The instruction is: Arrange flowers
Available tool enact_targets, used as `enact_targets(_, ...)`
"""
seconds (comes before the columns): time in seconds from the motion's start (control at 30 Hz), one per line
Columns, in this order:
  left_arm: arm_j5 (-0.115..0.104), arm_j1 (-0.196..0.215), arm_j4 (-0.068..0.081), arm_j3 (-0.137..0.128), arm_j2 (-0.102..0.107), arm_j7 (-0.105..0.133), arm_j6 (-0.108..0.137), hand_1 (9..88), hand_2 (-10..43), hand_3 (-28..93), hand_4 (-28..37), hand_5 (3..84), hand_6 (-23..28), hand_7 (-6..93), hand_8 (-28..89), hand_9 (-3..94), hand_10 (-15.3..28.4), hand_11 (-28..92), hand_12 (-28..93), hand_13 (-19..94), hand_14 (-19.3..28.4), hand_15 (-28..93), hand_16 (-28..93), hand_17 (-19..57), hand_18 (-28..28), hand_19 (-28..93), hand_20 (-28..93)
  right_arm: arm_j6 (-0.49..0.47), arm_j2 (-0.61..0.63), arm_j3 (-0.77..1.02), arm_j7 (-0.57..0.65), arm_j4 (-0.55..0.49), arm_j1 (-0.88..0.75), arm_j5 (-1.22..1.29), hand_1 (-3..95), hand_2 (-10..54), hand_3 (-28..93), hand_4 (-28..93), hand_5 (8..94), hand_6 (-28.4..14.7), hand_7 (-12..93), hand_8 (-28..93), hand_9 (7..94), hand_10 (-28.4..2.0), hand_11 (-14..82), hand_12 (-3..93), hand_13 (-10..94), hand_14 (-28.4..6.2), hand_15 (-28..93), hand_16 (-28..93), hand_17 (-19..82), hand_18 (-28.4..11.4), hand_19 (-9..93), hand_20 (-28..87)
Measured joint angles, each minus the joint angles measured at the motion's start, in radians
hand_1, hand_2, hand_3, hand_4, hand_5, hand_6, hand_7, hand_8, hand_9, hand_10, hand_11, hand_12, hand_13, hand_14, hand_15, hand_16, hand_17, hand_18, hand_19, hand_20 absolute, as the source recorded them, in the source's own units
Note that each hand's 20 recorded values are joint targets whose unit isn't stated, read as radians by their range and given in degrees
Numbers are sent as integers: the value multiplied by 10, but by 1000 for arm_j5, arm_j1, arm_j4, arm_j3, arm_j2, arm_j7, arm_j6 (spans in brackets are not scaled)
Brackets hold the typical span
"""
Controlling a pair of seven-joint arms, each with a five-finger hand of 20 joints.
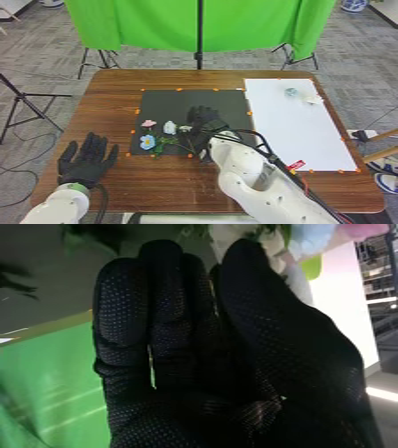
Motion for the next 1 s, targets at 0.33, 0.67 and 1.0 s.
enact_targets(0.33, 15, 8, 3, -2, -8, 1, -22, 279, 185, 757, -283, 494, 64, 388, -177, 473, 152, 420, 153, 346, 155, 601, -67, -31, 157, 458, 227, 171, 90, 161, 75, -68, -42, 50, 485, -95, 770, -259, 533, -65, 165, -105, 537, -203, 169, 187, 510, -160, 446, 180, 362, -202, 775, 191)
enact_targets(0.67, 19, 20, 4, -1, -10, 20, -43, 277, 184, 758, -283, 488, 62, 389, -177, 464, 152, 417, 152, 339, 155, 599, -66, -33, 156, 456, 226, 99, 261, 333, 265, 168, 89, 66, 462, -95, 790, -281, 384, -95, 119, -92, 305, -232, 79, 148, 226, -221, 371, 95, 188, -240, 674, 139)
enact_targets(1.0, 15, 28, 2, -2, -10, 58, -41, 279, 185, 758, -283, 484, 62, 395, -180, 462, 152, 421, 151, 335, 154, 599, -68, -33, 155, 456, 227, -115, 316, 359, 268, 352, 199, 184, 521, -95, 793, -283, 326, -52, 132, -113, 248, -168, 69, 84, 228, -182, 278, 57, 215, -224, 529, 85)
